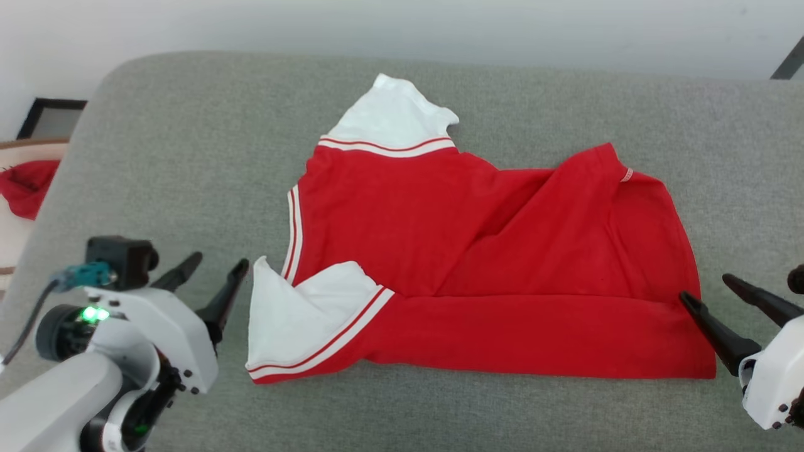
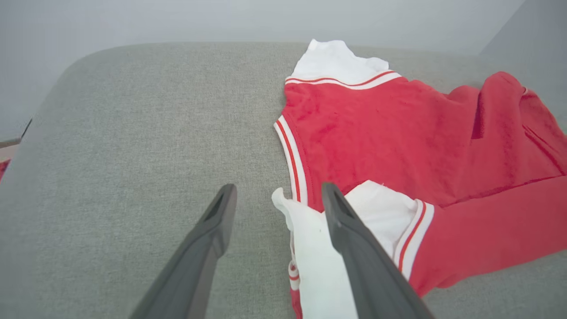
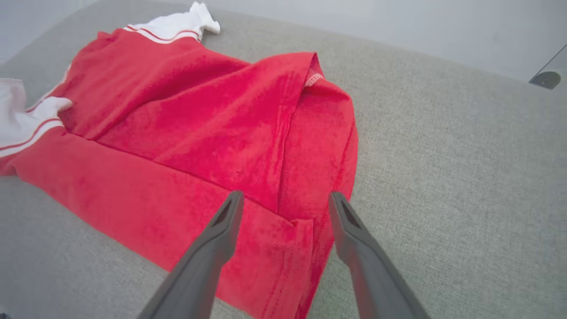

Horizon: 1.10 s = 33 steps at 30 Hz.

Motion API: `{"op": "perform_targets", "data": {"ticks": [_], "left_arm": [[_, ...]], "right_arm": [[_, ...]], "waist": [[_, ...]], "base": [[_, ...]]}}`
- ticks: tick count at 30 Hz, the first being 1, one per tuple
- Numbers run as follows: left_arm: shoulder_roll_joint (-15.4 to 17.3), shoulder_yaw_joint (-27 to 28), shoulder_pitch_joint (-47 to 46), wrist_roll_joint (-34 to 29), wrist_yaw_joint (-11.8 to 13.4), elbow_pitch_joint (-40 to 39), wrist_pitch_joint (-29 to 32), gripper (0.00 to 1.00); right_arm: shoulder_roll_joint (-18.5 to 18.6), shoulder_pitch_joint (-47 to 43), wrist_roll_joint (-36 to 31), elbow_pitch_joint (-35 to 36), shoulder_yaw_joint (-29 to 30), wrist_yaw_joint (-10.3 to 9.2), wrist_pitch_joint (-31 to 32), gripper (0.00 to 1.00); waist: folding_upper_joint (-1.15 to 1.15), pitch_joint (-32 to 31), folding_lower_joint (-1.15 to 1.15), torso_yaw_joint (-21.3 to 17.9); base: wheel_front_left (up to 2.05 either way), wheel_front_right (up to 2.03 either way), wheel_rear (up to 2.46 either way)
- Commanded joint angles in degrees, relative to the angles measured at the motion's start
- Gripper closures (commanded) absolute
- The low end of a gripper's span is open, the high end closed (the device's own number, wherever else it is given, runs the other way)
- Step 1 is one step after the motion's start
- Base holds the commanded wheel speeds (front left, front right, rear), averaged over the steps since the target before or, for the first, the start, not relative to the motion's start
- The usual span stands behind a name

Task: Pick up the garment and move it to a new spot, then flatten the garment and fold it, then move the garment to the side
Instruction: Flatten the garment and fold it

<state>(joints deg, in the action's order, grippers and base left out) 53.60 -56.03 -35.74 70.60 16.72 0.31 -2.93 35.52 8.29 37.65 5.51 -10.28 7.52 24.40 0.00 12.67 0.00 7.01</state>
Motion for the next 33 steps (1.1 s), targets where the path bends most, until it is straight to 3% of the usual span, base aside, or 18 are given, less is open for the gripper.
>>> {"op": "perform_targets", "data": {"ticks": [1, 11, 19, 24, 33], "left_arm": [[0.8, 0.7, 1.3, 0.4, 0.9, -1.2, -1.3, 0.0], [4.9, 2.7, 7.8, 3.8, 5.9, -11.5, -4.9, 0.0], [7.1, 3.6, 10.7, 10.6, 8.4, -14.4, -0.8, 0.0], [7.2, 3.8, 10.6, 17.0, 7.7, -11.2, 6.0, 0.0], [5.7, 3.6, 7.4, 23.2, 6.0, -2.9, 16.8, 0.0]], "right_arm": [[-0.7, -1.0, -1.0, 0.8, 0.7, -0.06, -1.7, 0.0], [-4.4, -4.2, -5.9, 4.9, 3.7, -0.06, -11.1, 0.0], [-8.8, -7.0, -8.2, 6.7, 6.1, -0.06, -15.1, 0.0], [-11.6, -7.7, -8.7, 7.1, 6.8, -0.06, -14.9, 0.0], [-13.6, -6.9, -8.7, 7.0, 7.1, -0.06, -14.6, 0.0]], "waist": [[0.0, -1.0, 0.0, 0.3], [0.0, -2.5, 0.0, -0.7], [0.0, -1.3, 0.0, -3.9], [0.0, -0.3, 0.0, -6.3], [0.0, 0.7, 0.0, -9.3]], "base": [[0.0, 0.0, 0.0], [0.0, 0.0, 0.0], [0.0, 0.0, 0.0], [0.0, 0.0, 0.0], [0.0, 0.0, 0.0]]}}
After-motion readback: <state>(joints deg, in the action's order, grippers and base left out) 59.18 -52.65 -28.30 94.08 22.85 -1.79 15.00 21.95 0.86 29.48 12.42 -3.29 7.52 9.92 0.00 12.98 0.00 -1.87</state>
